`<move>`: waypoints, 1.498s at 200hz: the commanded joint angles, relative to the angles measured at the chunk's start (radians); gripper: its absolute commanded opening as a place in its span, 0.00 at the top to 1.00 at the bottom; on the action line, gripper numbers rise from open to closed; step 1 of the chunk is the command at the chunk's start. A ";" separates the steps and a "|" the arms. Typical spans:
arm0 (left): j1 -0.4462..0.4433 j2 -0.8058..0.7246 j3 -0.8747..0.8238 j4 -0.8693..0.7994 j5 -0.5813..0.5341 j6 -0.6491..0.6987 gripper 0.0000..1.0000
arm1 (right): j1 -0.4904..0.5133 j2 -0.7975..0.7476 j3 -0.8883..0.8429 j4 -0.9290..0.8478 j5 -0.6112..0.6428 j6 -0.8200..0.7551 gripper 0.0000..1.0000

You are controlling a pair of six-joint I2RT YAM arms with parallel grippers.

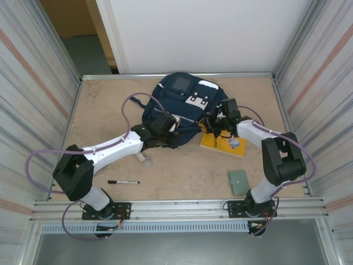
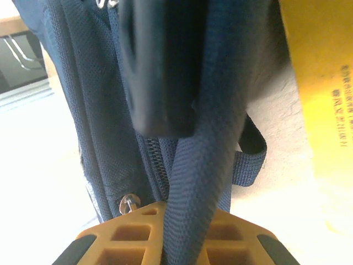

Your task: Pack the student bag

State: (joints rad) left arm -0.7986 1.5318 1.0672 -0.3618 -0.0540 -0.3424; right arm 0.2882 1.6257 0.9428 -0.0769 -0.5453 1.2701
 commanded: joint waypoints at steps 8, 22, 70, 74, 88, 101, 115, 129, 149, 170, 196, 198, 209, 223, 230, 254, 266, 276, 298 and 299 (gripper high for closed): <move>0.037 -0.068 -0.047 0.007 0.000 0.094 1.00 | -0.038 -0.052 0.036 -0.009 -0.067 -0.066 0.88; 0.048 -0.073 -0.054 0.018 0.020 0.148 1.00 | -0.050 -0.045 0.043 -0.024 -0.089 -0.090 0.87; 0.025 -0.083 -0.045 0.084 0.130 0.131 1.00 | -0.059 -0.057 0.064 -0.174 -0.081 -0.209 0.47; 0.018 -0.086 -0.045 0.096 0.133 0.126 1.00 | -0.056 -0.065 0.060 -0.188 -0.075 -0.208 0.45; 0.004 -0.087 -0.036 0.126 0.155 0.100 1.00 | -0.039 -0.107 0.043 -0.227 -0.041 -0.173 0.40; -0.010 -0.076 -0.010 0.130 0.170 0.080 1.00 | -0.012 -0.163 0.012 -0.241 0.013 -0.111 0.36; -0.035 -0.057 0.027 0.120 0.167 0.088 1.00 | 0.029 -0.221 -0.001 -0.274 0.089 -0.049 0.34; -0.060 -0.038 0.054 0.122 0.154 0.094 1.00 | 0.073 -0.271 -0.012 -0.291 0.150 -0.007 0.32; -0.072 -0.001 0.084 0.125 0.161 0.073 1.00 | 0.116 -0.317 -0.040 -0.304 0.225 0.075 0.31; -0.080 0.022 0.097 0.142 0.178 0.051 1.00 | 0.138 -0.321 -0.068 -0.287 0.263 0.104 0.31; -0.089 0.033 0.094 0.167 0.186 0.025 1.00 | 0.150 -0.279 -0.076 -0.261 0.238 0.122 0.33; -0.089 0.032 0.095 0.167 0.187 0.023 1.00 | 0.151 -0.275 -0.076 -0.259 0.236 0.123 0.33; -0.091 0.029 0.089 0.173 0.191 0.020 1.00 | 0.161 -0.255 -0.073 -0.237 0.229 0.119 0.36; -0.092 0.024 0.072 0.191 0.190 0.021 1.00 | 0.166 -0.226 -0.052 -0.238 0.234 0.095 0.41; -0.092 0.023 0.065 0.196 0.190 0.020 1.00 | 0.165 -0.213 -0.043 -0.242 0.235 0.082 0.44; -0.093 0.011 0.051 0.193 0.200 0.026 1.00 | 0.163 -0.180 -0.015 -0.229 0.211 0.044 0.61; -0.092 -0.001 0.033 0.193 0.187 0.032 1.00 | 0.167 -0.171 -0.004 -0.224 0.200 0.031 0.69; -0.092 -0.013 0.019 0.192 0.165 0.042 1.00 | 0.169 -0.165 0.001 -0.225 0.188 0.017 0.77; -0.076 -0.042 0.008 0.121 0.096 0.074 1.00 | 0.156 -0.174 0.014 -0.242 0.176 -0.026 0.86; -0.075 -0.044 0.007 0.118 0.092 0.075 1.00 | 0.155 -0.174 0.015 -0.244 0.177 -0.029 0.86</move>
State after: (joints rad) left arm -0.8829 1.5631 1.0863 -0.2344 0.1005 -0.3092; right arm 0.4503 1.4548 0.9073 -0.3229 -0.3458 1.3148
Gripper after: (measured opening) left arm 0.054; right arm 0.161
